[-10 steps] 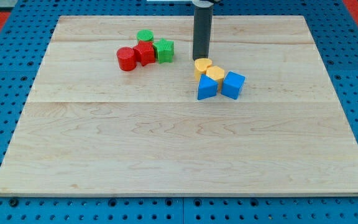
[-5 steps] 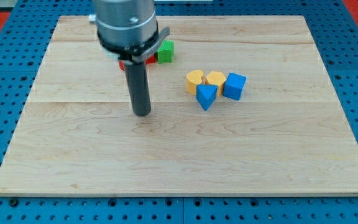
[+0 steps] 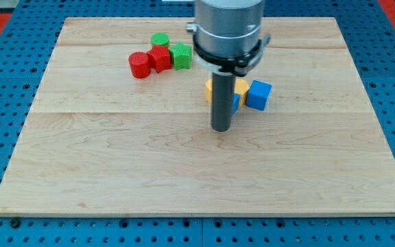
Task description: Push the yellow blocks and blue triangle towards the top
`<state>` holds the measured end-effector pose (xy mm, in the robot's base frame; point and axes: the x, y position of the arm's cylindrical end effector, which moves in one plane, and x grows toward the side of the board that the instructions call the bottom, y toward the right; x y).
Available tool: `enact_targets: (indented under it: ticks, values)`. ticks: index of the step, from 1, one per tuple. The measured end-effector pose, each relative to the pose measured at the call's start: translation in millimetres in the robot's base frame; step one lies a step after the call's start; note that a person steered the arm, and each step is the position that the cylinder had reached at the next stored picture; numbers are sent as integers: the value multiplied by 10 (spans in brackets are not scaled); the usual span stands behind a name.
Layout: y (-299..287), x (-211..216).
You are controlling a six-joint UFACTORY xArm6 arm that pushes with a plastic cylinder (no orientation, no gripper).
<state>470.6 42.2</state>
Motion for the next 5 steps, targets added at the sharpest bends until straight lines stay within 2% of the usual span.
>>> enact_targets:
  ticks: [1, 5]
  values:
    - [6, -220]
    - [-159, -397]
